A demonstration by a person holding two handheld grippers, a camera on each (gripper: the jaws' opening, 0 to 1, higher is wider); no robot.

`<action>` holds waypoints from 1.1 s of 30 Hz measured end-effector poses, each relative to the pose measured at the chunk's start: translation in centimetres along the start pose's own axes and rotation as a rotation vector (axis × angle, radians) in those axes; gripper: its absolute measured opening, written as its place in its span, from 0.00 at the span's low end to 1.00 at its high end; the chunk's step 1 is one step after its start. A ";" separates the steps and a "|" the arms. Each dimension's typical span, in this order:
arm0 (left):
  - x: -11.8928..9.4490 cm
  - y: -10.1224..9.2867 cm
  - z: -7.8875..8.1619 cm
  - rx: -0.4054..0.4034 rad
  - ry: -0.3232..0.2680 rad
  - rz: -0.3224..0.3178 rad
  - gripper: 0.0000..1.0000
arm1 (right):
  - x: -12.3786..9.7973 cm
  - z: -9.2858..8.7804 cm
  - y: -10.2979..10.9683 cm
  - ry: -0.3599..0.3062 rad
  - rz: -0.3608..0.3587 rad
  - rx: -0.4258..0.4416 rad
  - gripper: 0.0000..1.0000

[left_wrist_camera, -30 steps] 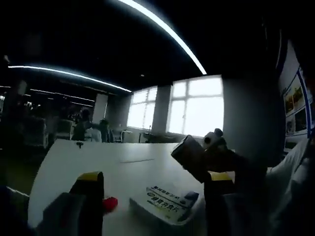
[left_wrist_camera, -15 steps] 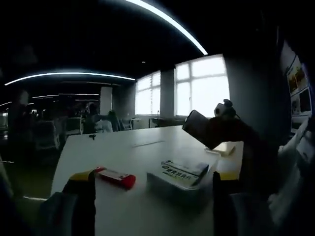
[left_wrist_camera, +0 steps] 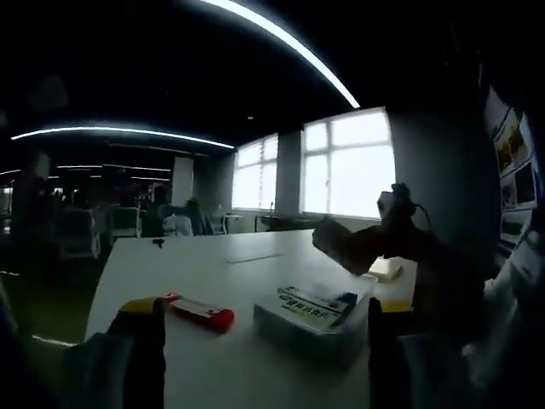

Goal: Arrange the small medicine boxes into an aligned row inside the storage area until every box is upright, visible, and separated from the surrounding clutter.

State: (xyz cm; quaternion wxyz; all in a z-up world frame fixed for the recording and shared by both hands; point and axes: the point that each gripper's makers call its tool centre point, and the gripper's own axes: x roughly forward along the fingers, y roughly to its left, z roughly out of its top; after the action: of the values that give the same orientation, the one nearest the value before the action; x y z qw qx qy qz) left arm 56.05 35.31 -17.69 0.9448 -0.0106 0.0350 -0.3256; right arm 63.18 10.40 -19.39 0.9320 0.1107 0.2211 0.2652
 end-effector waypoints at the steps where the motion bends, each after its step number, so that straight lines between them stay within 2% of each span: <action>1: 0.2 0.0 0.0 0.002 0.005 -0.004 1.00 | 0.1 -0.3 -0.2 0.009 -0.011 0.006 0.38; 4: 0.4 -0.2 -0.3 0.010 0.029 -0.017 1.00 | 0.1 -1.0 -0.6 0.032 -0.074 -0.036 0.38; 5: 0.3 -0.3 -0.4 0.015 0.028 -0.017 1.00 | 0.3 -1.6 -0.7 0.066 -0.098 -0.053 0.38; 7: 0.1 -0.5 -0.4 0.016 0.022 -0.019 1.00 | 0.6 -1.7 -0.7 0.068 -0.134 -0.090 0.38; 10: 0.1 -1.0 0.0 0.004 -0.004 -0.033 1.00 | 1.1 -2.3 -1.0 0.106 -0.227 -0.129 0.38; 13: 0.0 -1.3 -0.2 0.023 0.014 -0.038 0.99 | 1.4 -2.5 -1.6 0.132 -0.297 -0.176 0.38; 16: -0.4 -1.1 -0.1 0.015 0.008 -0.033 0.99 | 1.5 -2.6 -2.2 0.159 -0.361 -0.191 0.38; 26: -1.4 -1.0 -0.4 0.002 -0.003 -0.040 0.99 | 2.1 -3.3 -2.6 0.213 -0.416 -0.199 0.38; 33: -2.3 -0.7 0.1 -0.003 -0.029 -0.040 0.99 | 2.0 -4.0 -3.3 0.245 -0.448 -0.162 0.38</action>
State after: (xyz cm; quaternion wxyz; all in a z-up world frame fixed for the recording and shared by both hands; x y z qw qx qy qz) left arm 53.82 36.14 -17.43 0.9385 -0.0174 0.0215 -0.3440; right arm 64.29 9.07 -24.63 0.9396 -0.0490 0.3290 0.0806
